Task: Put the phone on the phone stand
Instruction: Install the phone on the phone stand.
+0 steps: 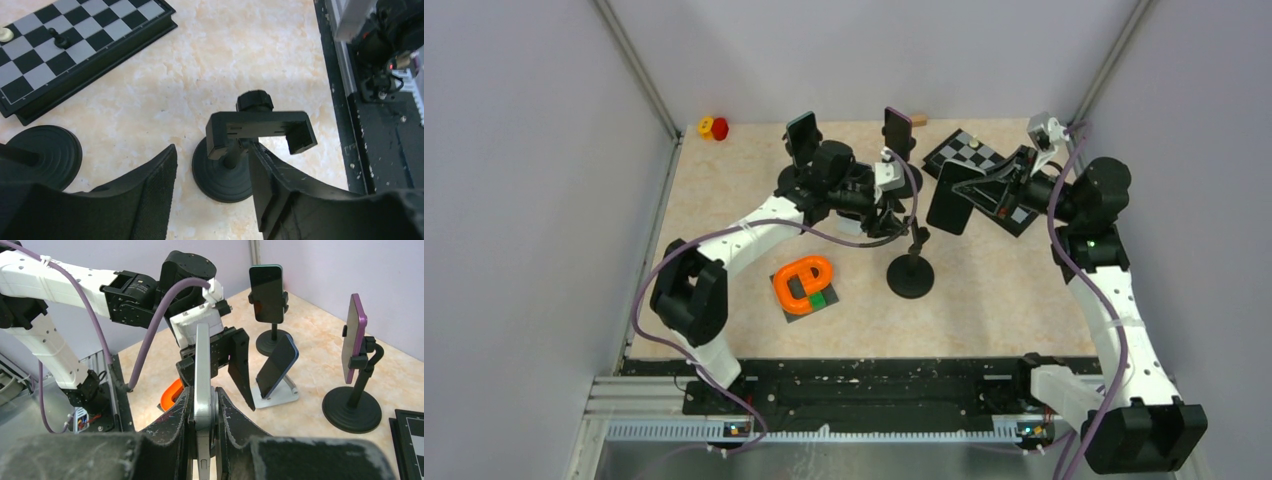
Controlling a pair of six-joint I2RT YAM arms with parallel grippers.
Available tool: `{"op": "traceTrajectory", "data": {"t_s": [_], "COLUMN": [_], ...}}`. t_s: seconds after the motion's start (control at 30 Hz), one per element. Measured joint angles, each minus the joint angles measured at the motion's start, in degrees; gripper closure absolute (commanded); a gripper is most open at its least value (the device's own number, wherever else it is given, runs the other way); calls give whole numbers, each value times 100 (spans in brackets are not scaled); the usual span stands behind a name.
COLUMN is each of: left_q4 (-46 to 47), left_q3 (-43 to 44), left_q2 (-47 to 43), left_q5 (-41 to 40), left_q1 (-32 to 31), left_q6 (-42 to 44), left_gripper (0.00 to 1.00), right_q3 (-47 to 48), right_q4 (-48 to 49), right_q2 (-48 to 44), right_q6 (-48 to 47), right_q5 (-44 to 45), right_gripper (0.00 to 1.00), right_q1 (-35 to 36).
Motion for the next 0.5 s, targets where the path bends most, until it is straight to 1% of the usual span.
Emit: {"op": "traceTrajectory", "data": {"t_s": [0.23, 0.37, 0.5], "left_q4": [-680, -778, -844], "left_q3": [195, 221, 256], "left_q2": [127, 127, 127], "left_q5": [-149, -205, -282], "left_q1": [-168, -219, -260], "left_q6": [584, 678, 699], "left_gripper": [54, 56, 61], "right_q3": [-2, -4, -72], "right_q4": [-59, -46, 31], "right_q2": [-44, -63, -63], "right_q6": [-4, 9, 44], "right_q5": [20, 20, 22], "right_gripper": [100, 100, 100], "right_q1": [-96, -114, -116]}}
